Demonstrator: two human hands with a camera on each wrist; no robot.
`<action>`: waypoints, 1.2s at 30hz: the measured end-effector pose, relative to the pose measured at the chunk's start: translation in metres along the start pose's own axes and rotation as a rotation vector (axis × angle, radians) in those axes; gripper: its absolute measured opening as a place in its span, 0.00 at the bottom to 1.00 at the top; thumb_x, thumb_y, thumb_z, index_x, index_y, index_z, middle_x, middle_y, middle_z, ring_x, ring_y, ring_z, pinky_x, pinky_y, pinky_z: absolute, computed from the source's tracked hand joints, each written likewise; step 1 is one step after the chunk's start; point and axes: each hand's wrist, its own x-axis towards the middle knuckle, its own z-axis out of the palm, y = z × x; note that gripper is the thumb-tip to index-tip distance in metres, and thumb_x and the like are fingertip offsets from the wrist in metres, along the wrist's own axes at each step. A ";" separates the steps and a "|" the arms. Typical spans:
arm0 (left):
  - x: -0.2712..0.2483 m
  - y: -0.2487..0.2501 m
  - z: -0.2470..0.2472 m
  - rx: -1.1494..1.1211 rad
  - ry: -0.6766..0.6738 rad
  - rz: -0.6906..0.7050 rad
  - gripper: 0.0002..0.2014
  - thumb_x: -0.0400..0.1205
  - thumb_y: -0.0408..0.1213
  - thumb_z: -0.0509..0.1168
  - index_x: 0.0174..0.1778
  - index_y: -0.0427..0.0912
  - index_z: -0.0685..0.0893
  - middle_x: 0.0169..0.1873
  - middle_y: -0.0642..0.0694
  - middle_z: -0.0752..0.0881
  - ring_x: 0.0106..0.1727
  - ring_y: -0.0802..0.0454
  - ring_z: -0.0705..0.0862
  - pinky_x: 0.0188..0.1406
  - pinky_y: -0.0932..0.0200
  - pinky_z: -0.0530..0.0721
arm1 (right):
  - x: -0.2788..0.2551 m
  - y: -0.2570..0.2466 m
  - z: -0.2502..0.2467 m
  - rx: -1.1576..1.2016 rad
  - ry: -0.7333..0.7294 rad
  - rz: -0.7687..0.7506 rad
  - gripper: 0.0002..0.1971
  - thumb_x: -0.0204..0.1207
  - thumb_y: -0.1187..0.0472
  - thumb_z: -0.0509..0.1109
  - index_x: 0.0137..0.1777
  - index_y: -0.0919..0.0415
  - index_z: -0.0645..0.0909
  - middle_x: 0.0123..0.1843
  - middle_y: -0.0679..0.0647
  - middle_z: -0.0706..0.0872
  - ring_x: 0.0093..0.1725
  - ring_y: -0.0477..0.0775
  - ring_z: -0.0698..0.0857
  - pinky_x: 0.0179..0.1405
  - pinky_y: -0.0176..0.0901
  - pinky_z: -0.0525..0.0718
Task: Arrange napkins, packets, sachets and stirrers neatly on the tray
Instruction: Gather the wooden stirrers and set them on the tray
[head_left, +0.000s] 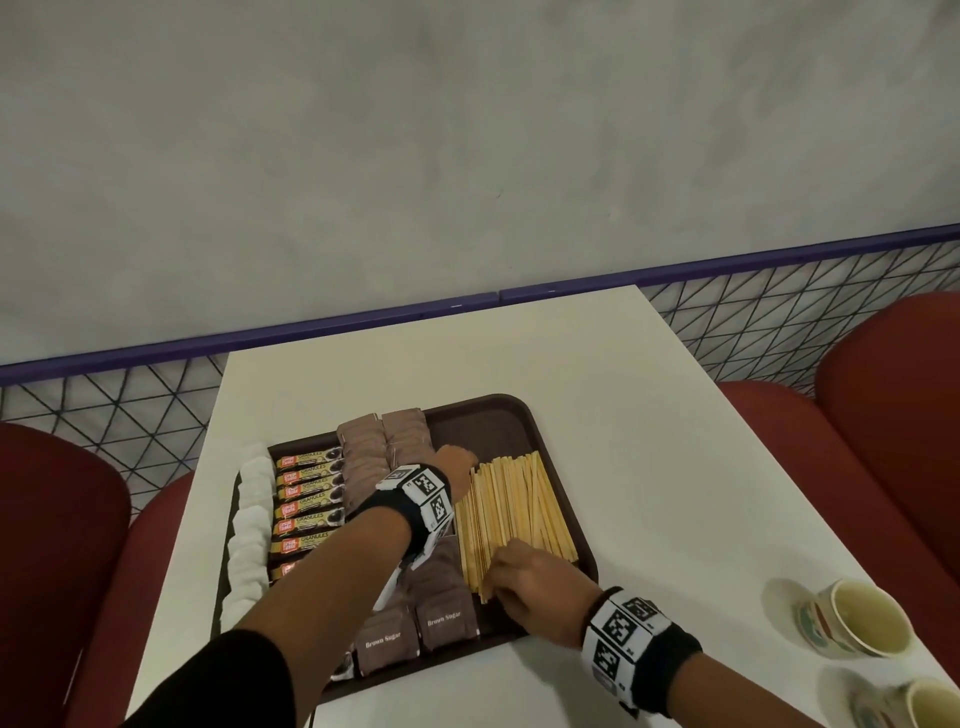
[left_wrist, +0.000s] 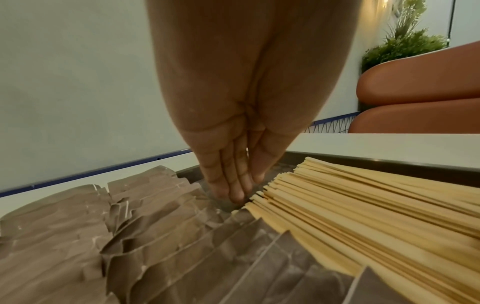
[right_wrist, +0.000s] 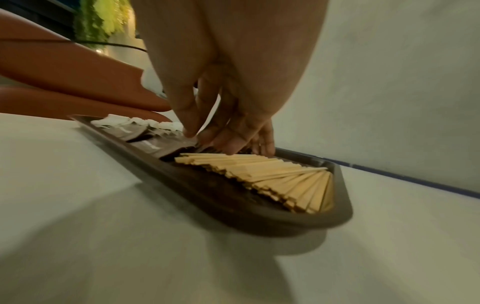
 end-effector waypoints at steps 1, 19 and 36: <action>0.000 0.000 0.001 0.003 0.005 -0.006 0.22 0.84 0.23 0.50 0.75 0.35 0.70 0.73 0.36 0.73 0.74 0.41 0.72 0.70 0.54 0.70 | -0.003 -0.004 0.001 -0.019 -0.059 -0.001 0.13 0.79 0.65 0.58 0.58 0.63 0.82 0.57 0.59 0.82 0.59 0.57 0.78 0.56 0.49 0.81; 0.011 -0.001 0.004 -0.077 0.027 -0.038 0.27 0.83 0.24 0.53 0.79 0.37 0.62 0.74 0.36 0.67 0.74 0.39 0.70 0.73 0.48 0.72 | -0.014 0.004 -0.001 -0.236 -0.202 0.172 0.14 0.80 0.64 0.57 0.62 0.67 0.76 0.63 0.61 0.77 0.63 0.61 0.74 0.64 0.53 0.75; 0.030 0.018 0.015 -0.249 0.029 0.023 0.29 0.84 0.25 0.50 0.82 0.41 0.56 0.81 0.40 0.60 0.80 0.39 0.60 0.78 0.51 0.63 | -0.021 0.030 0.005 -0.185 0.113 0.303 0.25 0.56 0.67 0.76 0.57 0.57 0.81 0.55 0.53 0.83 0.53 0.54 0.84 0.51 0.39 0.86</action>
